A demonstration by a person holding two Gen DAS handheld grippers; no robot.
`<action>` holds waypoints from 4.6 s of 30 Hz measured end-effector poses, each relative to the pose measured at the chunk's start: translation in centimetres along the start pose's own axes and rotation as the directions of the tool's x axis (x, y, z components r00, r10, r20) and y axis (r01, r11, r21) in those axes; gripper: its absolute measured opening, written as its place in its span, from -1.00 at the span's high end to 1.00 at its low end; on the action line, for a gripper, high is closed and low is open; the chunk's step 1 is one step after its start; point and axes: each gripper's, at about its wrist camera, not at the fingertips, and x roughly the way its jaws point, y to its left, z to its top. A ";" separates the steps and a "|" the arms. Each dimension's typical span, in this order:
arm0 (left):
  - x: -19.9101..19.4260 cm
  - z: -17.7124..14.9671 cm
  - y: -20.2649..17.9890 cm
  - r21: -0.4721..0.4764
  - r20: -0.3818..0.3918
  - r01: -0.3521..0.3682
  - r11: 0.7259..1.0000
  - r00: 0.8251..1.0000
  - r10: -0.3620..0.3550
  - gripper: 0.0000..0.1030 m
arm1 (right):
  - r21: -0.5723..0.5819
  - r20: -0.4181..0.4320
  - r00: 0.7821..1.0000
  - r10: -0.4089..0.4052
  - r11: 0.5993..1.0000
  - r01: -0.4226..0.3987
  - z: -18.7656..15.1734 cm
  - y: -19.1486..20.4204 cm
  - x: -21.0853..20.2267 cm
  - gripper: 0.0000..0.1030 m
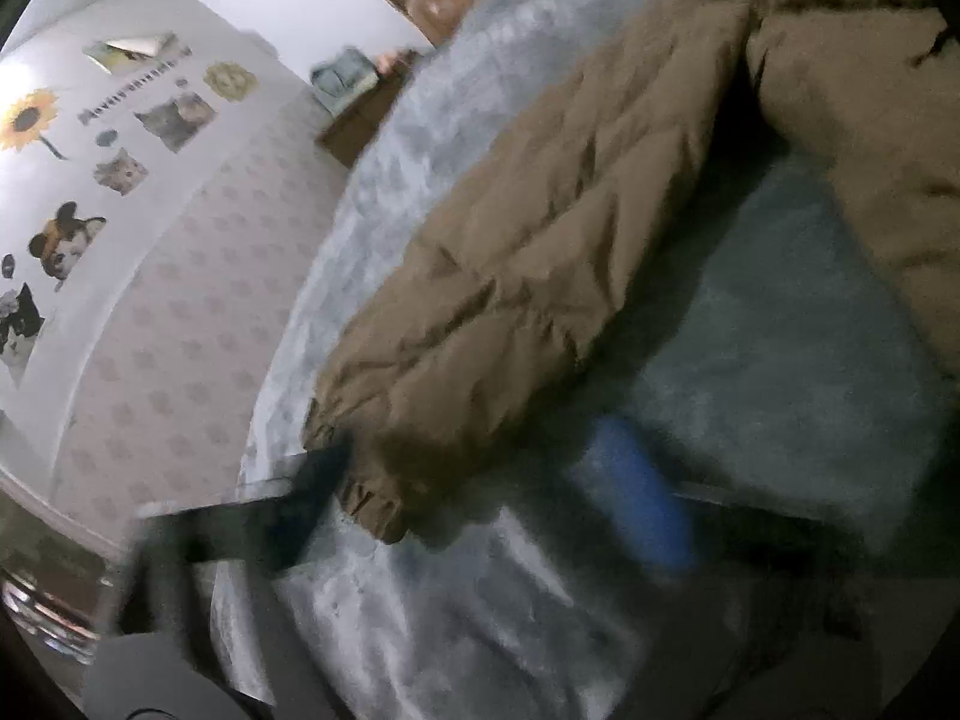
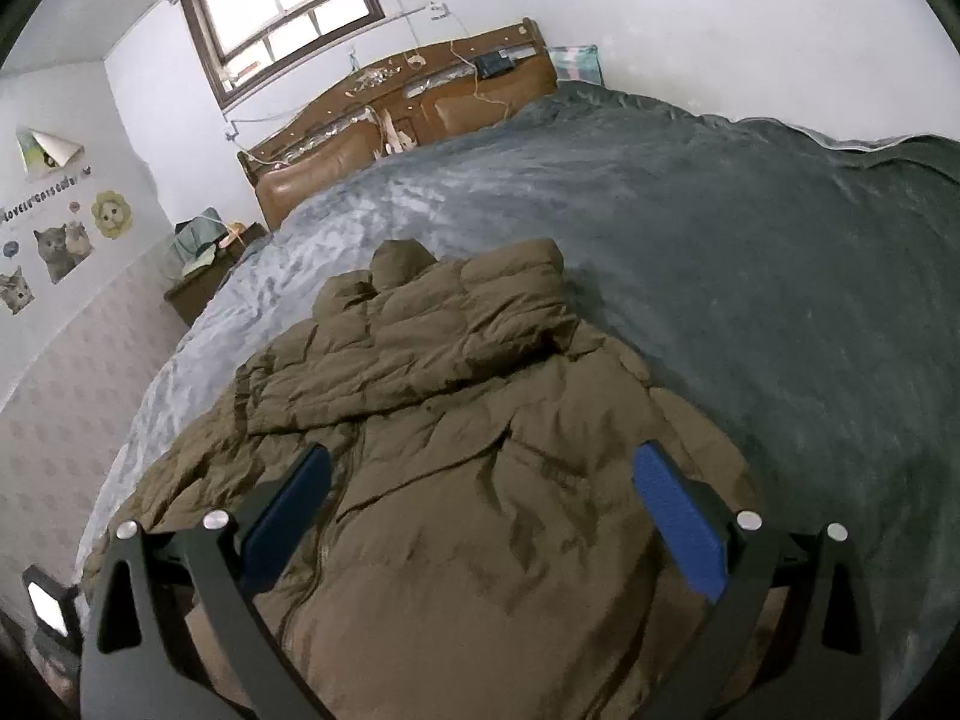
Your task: Fold large clothes
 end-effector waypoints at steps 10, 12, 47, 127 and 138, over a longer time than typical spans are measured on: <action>-5.5 7.9 9.4 -0.286 0.210 0.123 0.950 0.976 -0.063 0.94 | 0.050 0.021 0.999 0.030 0.998 -0.031 0.4 1.5 0.1 -0.96; -8.7 10.5 9.8 -0.298 0.312 0.176 0.938 0.947 -0.079 0.94 | 0.048 0.011 0.999 0.041 0.998 -0.042 0.5 2.0 0.8 -0.96; -2.4 1.4 6.6 -0.566 0.120 0.224 0.794 0.974 -0.190 -0.82 | 0.035 -0.037 0.998 0.058 0.998 -0.056 1.4 1.3 4.5 -0.96; -2.5 26.2 -7.4 -0.231 0.400 0.418 0.879 0.864 -0.305 -0.94 | -0.256 -0.135 0.989 0.054 0.963 -0.088 6.9 9.4 20.5 -0.90; -0.2 26.3 -6.6 -0.361 0.385 0.386 0.849 0.891 -0.241 -0.94 | -0.298 0.013 0.995 -0.097 0.950 0.097 8.5 7.5 19.1 0.79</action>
